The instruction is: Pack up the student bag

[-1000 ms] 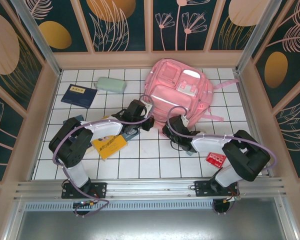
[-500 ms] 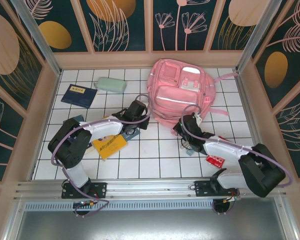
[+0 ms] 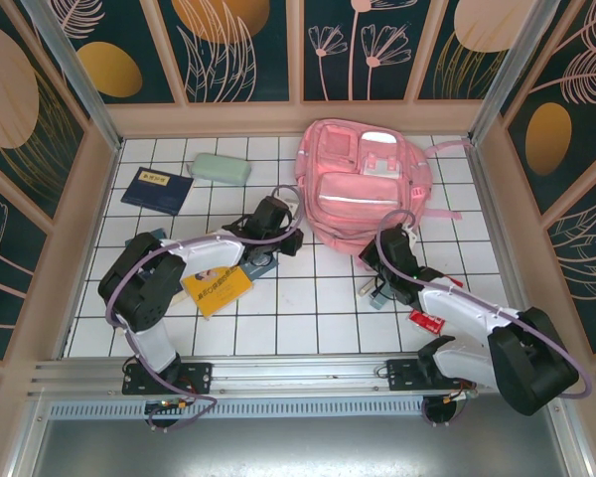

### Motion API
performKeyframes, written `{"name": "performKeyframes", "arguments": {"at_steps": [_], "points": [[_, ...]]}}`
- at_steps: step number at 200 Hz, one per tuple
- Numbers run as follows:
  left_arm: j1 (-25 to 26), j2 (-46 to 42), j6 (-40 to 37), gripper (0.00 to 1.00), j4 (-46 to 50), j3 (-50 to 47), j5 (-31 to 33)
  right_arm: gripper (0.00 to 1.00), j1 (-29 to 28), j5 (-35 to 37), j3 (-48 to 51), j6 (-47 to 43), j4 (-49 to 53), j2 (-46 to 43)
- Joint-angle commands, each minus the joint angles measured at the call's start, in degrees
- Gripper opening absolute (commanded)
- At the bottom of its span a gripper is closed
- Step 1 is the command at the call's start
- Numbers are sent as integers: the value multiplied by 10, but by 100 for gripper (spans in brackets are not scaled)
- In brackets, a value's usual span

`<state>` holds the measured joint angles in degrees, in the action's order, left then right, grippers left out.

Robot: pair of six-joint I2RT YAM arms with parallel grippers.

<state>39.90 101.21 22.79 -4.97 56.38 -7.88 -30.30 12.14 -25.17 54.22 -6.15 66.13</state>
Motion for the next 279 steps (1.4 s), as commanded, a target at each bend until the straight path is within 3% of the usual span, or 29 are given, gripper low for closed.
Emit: {"name": "performKeyframes", "arguments": {"at_steps": [1,35,78,185,279], "points": [[16,-27,9,30,-101,-36,-90,0,4,-6,-11,-19,-33,1],[38,2,27,43,-181,-52,-123,0,4,-11,-13,-15,-39,4],[48,35,30,43,-234,-40,-117,0,4,-20,-16,-12,-39,7],[48,114,24,48,-258,25,-149,0,4,-20,-26,-12,-27,6],[49,107,38,35,-277,12,-209,0,4,-22,-27,-8,-30,12]]}}
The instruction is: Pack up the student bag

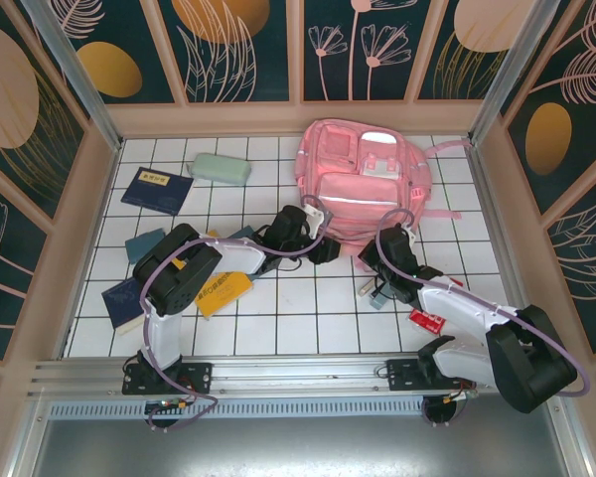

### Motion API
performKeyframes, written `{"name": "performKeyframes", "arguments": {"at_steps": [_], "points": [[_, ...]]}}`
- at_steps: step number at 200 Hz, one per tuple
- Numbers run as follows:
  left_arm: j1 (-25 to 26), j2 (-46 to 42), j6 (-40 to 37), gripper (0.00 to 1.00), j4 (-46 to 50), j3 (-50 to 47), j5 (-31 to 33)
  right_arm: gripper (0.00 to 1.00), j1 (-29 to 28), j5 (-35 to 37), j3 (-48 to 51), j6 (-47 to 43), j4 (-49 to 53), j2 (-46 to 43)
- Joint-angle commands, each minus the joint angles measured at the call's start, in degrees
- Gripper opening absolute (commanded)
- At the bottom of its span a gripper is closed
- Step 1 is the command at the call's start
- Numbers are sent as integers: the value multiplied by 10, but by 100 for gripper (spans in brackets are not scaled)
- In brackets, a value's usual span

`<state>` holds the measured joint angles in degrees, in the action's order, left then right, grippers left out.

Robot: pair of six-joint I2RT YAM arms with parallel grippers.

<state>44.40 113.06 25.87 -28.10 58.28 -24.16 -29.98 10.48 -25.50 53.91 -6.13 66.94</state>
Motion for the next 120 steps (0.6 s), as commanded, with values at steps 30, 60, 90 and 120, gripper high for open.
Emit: {"name": "performKeyframes", "arguments": {"at_steps": [30,60,90,120], "points": [[3,-17,13,31,-54,-14,-49,0,1,-9,-23,-2,-33,8],[3,-20,23,20,-61,-15,-51,0,1,-10,-23,-1,-33,10],[3,-18,22,26,-49,-11,-40,0,0,-9,-23,0,-33,9],[3,-5,22,32,-33,-5,-24,0,0,-11,-24,-1,-33,8]]}}
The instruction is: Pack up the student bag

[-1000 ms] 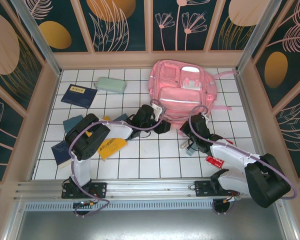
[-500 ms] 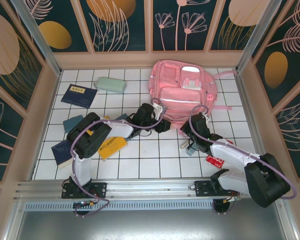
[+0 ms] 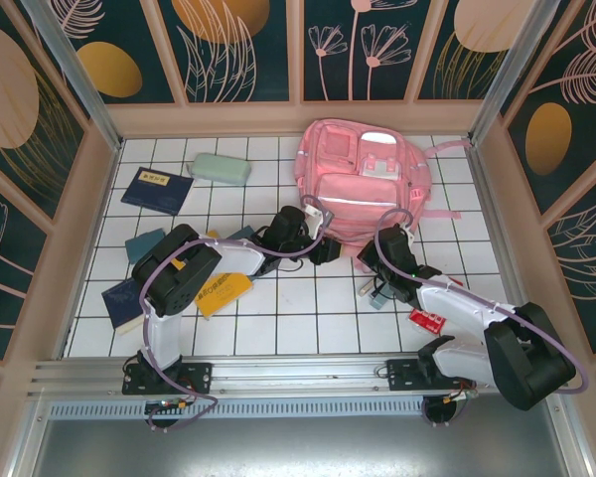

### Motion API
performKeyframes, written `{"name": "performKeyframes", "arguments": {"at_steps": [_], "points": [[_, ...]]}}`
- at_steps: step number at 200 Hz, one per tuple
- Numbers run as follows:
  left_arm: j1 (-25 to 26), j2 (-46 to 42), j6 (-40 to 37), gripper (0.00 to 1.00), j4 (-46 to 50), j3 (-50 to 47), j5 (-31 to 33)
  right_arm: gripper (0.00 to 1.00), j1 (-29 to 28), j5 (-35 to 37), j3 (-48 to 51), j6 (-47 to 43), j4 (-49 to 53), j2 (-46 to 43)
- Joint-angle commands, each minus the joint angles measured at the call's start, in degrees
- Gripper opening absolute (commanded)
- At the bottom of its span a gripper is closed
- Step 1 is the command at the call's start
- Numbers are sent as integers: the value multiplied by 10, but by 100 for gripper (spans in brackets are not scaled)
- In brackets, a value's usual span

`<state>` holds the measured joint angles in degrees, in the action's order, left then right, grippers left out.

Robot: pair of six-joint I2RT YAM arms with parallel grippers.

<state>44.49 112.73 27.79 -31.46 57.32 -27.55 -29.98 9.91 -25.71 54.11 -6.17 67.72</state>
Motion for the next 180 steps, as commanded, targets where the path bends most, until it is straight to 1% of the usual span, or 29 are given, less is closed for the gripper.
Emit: {"name": "performKeyframes", "arguments": {"at_steps": [1,22,37,49,73,82,88,108,121,153,180], "points": [[2,-2,2,33,1,5,9,0,0,-5,-21,-3,-32,0],[3,2,7,32,-4,3,8,0,0,-2,-21,-3,-29,0],[2,1,9,27,-10,2,9,0,0,-3,-21,-3,-31,0],[3,0,11,25,-11,3,9,0,1,-3,-21,-3,-32,2],[2,1,14,14,-10,3,15,0,0,-4,-23,-2,-33,4],[3,0,15,7,-7,3,20,0,0,-4,-24,-2,-32,3],[2,0,15,0,-3,2,25,0,0,-3,-25,-2,-31,3],[2,-8,13,0,14,-2,47,0,1,-1,-27,-4,-29,3],[2,-16,10,0,42,-2,81,0,1,2,-28,-5,-26,1],[-2,-45,-2,0,131,3,196,0,2,22,-22,-10,-17,-18],[-22,-67,0,0,203,10,285,0,11,33,-18,-16,-3,-42]]}}
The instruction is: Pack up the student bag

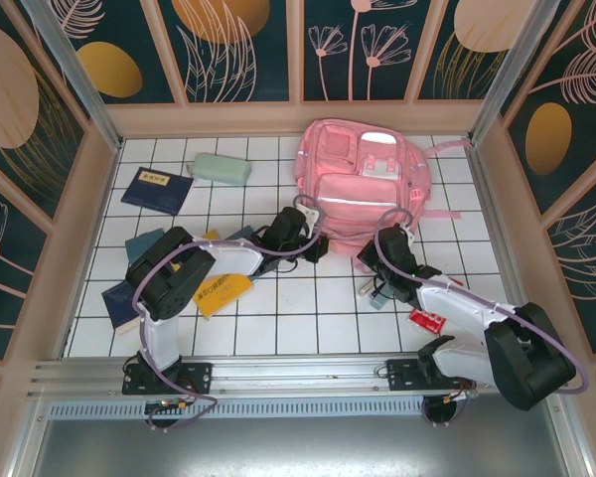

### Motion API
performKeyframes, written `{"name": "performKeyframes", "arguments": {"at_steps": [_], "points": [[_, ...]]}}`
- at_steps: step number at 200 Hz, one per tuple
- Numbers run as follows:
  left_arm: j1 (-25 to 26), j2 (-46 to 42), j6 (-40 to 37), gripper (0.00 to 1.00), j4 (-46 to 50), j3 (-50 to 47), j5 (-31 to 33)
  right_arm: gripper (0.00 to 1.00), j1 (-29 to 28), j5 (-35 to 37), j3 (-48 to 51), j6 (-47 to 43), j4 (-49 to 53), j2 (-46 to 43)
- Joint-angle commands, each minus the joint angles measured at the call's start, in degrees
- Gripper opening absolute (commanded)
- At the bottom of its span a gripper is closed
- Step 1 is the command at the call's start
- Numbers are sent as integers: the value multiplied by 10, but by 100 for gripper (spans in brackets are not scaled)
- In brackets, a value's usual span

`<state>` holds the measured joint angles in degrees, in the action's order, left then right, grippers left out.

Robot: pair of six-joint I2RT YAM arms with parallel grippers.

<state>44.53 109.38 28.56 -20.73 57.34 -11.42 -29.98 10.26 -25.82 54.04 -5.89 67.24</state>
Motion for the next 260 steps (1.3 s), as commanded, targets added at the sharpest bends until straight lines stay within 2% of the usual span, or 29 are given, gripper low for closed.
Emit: {"name": "performKeyframes", "arguments": {"at_steps": [1,21,70,157,201,234,260], "points": [[-23,-34,-8,0,98,10,127,0,12,29,-16,-16,-6,-37],[-41,-25,-8,0,157,37,184,0,24,25,-10,-18,-3,-51],[-81,38,-13,0,232,119,268,0,54,14,2,-29,13,-92],[-147,174,-27,0,294,325,330,0,116,-20,32,-54,54,-178],[-174,245,-31,0,323,436,382,0,162,-47,39,-70,74,-211],[-189,277,-18,0,339,494,366,0,178,-72,42,-83,74,-215],[-188,226,-3,0,297,420,339,0,177,-91,42,-91,56,-203]]}}
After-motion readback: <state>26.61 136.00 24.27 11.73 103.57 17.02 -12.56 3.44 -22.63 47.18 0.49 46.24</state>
